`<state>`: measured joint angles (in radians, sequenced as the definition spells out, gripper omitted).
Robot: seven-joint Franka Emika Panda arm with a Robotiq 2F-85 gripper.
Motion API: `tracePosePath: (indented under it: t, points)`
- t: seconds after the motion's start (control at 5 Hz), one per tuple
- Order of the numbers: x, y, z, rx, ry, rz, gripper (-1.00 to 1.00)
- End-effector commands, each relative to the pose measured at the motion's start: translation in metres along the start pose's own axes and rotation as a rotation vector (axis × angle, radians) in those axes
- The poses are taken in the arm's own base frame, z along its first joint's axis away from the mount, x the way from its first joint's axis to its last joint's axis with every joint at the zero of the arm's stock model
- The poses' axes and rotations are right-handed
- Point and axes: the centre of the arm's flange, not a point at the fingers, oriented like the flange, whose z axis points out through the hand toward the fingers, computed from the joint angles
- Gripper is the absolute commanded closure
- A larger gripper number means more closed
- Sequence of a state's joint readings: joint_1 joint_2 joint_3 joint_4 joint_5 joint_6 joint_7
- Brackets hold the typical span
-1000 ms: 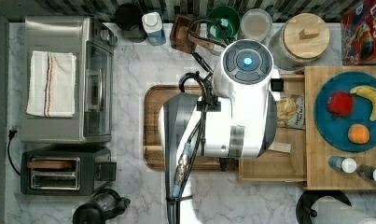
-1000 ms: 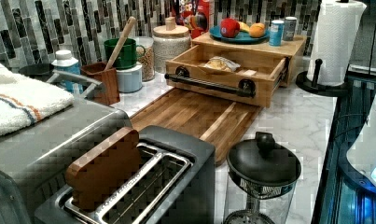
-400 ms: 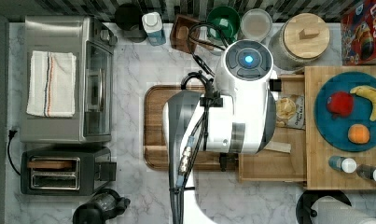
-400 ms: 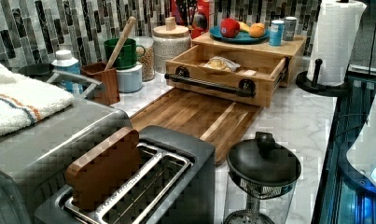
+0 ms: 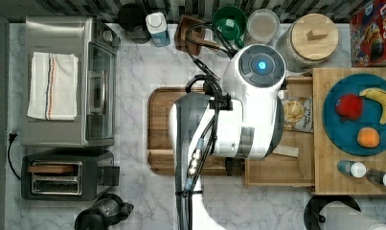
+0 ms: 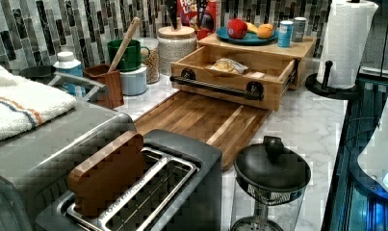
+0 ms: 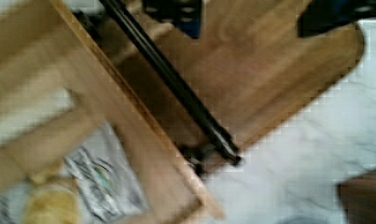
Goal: Close the drawer.
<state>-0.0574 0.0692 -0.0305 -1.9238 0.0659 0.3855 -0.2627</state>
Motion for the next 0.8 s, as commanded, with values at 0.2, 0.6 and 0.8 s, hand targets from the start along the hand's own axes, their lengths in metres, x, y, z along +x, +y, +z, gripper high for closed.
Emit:
tracePosePath:
  t: [0.2,0.6,0.8]
  points:
    - [-0.100,-0.058,0.064,0.040,-0.046,-0.311,-1.00]
    - [-0.113,-0.053,0.098,-0.004,-0.039,-0.470,1.00]
    - [-0.104,-0.037,0.121,-0.033,-0.011,-0.551,1.00]
